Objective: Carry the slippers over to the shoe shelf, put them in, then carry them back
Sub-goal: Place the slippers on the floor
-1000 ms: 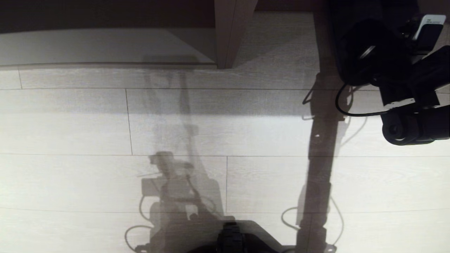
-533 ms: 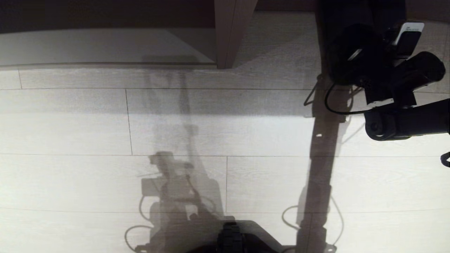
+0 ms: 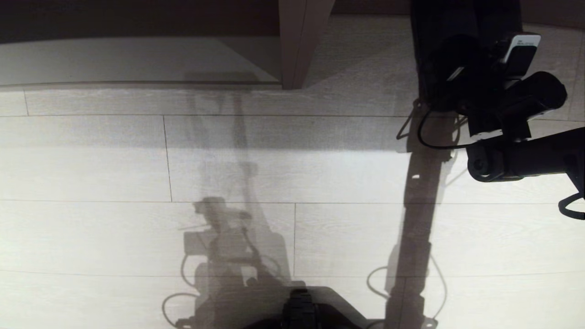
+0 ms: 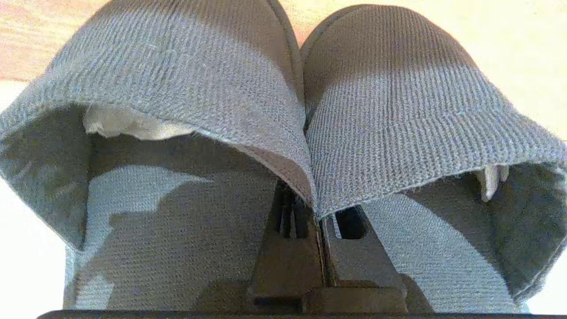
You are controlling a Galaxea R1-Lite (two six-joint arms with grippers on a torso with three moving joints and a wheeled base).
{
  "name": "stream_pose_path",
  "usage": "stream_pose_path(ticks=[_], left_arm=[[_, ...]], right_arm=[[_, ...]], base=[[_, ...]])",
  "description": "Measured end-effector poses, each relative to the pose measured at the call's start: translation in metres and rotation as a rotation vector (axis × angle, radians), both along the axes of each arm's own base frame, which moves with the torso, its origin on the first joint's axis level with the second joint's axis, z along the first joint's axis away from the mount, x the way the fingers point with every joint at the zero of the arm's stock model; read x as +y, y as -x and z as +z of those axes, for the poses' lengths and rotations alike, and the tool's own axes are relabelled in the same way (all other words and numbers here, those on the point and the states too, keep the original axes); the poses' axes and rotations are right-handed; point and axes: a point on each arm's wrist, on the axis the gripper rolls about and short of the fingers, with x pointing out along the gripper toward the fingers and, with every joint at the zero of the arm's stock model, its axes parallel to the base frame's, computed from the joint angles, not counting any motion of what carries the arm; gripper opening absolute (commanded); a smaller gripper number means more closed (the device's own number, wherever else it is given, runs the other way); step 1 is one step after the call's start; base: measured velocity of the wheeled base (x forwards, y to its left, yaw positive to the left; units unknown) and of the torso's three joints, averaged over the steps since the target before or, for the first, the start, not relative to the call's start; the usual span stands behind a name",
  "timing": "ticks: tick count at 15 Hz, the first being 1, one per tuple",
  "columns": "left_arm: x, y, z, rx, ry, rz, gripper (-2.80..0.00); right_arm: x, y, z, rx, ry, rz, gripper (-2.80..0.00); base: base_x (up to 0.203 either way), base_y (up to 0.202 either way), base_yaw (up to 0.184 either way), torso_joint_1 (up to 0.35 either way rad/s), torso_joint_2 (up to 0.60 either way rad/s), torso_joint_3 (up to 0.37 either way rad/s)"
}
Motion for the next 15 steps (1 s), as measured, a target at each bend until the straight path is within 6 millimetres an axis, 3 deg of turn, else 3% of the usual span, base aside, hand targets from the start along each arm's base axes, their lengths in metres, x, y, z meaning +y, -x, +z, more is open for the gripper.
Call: stream_pose_path(ticks=[7,8,15], left_arm=[[0.0000,0.0000,0.0000,0.000,0.000,0.000,-2.80],[0.0000,0.0000,0.0000,0.000,0.000,0.000,-2.80],[0.0000,0.0000,0.0000,0.000,0.000,0.001,-2.80]], right_arm=[[-0.0005,-0.0020,-0.0025,0.011,0.002,-0.003,-2.80],[-0.0005,-0.0021,-0.0025,0.012,0.002,-0.003,0.00],[-0.0007,-0.0023,-0.0033,0.017,0.000,-0.001,0.00]], base=[[0.000,0.000,0.000,0.000,0.00,0.000],[0.000,0.000,0.000,0.000,0.00,0.000],[0.000,0.000,0.000,0.000,0.00,0.000]])
